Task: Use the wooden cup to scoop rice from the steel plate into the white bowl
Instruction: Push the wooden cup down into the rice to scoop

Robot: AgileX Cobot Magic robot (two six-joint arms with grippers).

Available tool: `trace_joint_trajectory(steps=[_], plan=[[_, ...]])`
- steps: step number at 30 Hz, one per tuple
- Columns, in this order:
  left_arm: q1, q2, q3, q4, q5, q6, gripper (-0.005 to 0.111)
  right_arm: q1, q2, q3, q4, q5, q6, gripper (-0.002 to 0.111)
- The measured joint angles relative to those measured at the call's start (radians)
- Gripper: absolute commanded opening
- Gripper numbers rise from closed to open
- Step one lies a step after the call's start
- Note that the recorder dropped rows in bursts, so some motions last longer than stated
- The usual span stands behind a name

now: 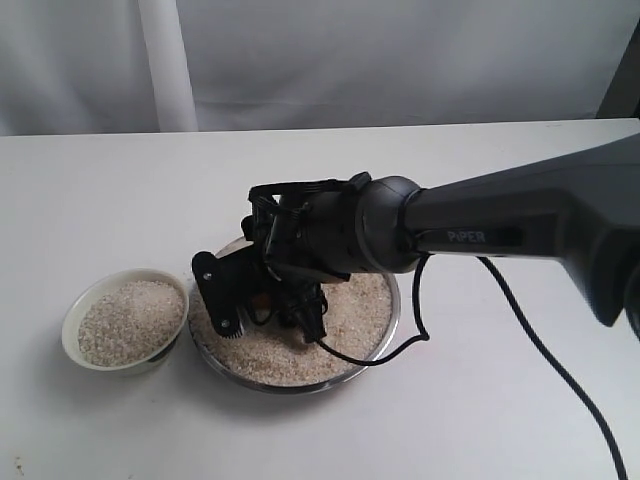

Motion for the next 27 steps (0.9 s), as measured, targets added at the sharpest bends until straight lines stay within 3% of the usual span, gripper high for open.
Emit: trace_joint_trajectory(steps=[17, 27], plan=[[0.000, 0.000, 0.000, 0.000, 0.000, 0.000, 0.000, -0.030, 0.000, 0.018, 0.259, -0.094, -0.002, 0.000], [0.000, 0.000, 0.000, 0.000, 0.000, 0.000, 0.000, -0.079, -0.023, 0.168, 0.392, -0.411, 0.000, 0.000]])
